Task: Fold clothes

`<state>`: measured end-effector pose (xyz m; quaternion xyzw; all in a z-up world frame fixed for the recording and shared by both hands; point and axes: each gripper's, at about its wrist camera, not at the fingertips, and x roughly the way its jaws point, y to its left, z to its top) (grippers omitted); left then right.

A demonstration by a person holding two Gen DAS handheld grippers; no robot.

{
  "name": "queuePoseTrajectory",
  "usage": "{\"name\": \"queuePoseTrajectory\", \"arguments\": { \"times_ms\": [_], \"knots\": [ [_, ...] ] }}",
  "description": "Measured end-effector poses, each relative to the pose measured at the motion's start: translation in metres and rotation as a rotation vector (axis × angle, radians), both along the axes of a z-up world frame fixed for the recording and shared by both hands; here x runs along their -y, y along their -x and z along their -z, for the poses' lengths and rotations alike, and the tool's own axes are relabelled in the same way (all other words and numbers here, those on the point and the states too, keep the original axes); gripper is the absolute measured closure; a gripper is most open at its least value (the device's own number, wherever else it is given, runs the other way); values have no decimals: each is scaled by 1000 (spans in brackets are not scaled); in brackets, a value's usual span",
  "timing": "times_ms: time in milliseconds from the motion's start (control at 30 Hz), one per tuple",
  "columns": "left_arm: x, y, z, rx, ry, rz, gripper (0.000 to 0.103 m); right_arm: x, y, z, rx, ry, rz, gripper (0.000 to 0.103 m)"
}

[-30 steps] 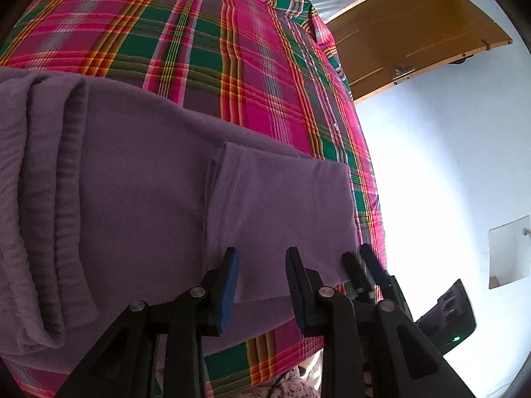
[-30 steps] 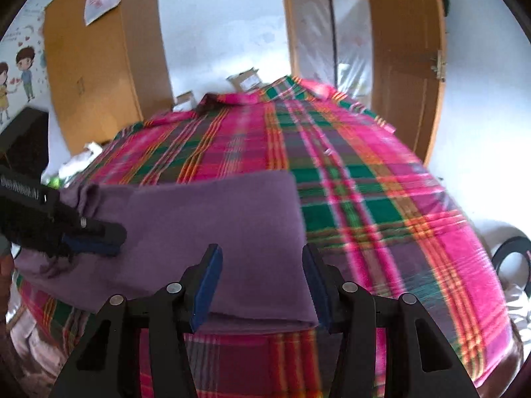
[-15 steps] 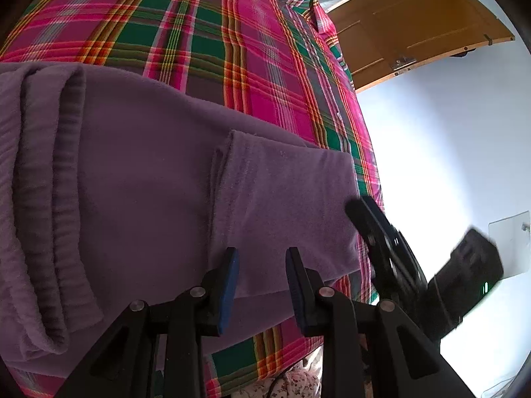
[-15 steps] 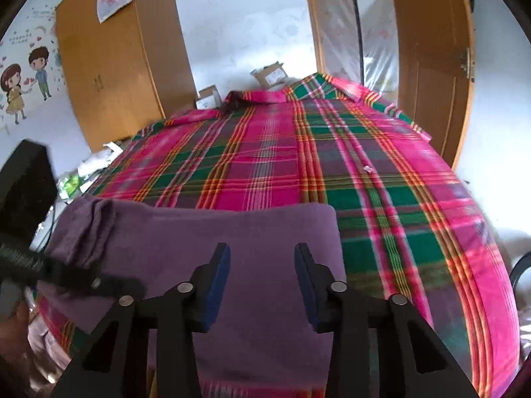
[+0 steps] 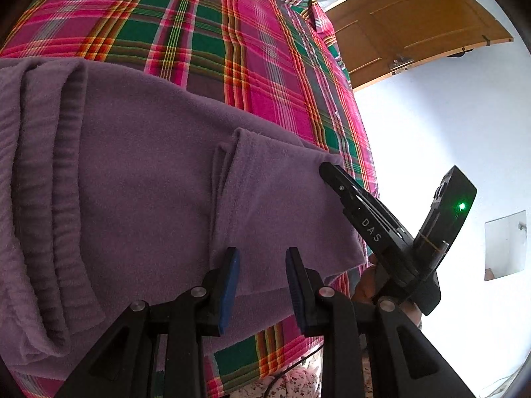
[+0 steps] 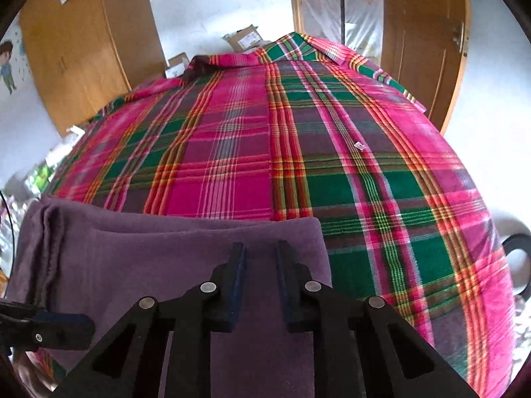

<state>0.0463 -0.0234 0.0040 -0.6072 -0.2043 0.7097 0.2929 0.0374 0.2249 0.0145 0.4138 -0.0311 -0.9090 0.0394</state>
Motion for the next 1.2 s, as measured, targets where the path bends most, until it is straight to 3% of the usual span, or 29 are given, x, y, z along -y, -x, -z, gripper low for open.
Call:
{"name": "queuePoseTrajectory", "arguments": {
  "times_ms": [100, 200, 433, 533, 633, 800, 933, 1200],
  "knots": [
    [-2, -1, -1, -8, 3, -3, 74, 14, -3, -8, -33, -14, -39, 83],
    [-1, -2, -4, -17, 7, -8, 74, 27, 1, -2, -8, -17, -76, 83],
    [10, -8, -12, -37, 17, -26, 74, 37, 7, -1, 24, -59, -50, 82],
    [16, -13, -19, -62, 20, -44, 74, 51, -2, -12, -35, -30, -119, 83],
    [24, -15, -26, -76, 15, -61, 74, 67, -2, -9, -20, 0, -179, 83],
    [39, -17, -29, -86, 24, -99, 73, 84, 3, 6, -1, -61, -172, 82],
    [50, -17, -30, -92, 23, -125, 73, 83, 2, 2, 10, -48, -169, 82],
    [70, -15, -32, -99, 9, -188, 73, 98, -26, -6, -54, -57, -242, 82]
  ]
}}
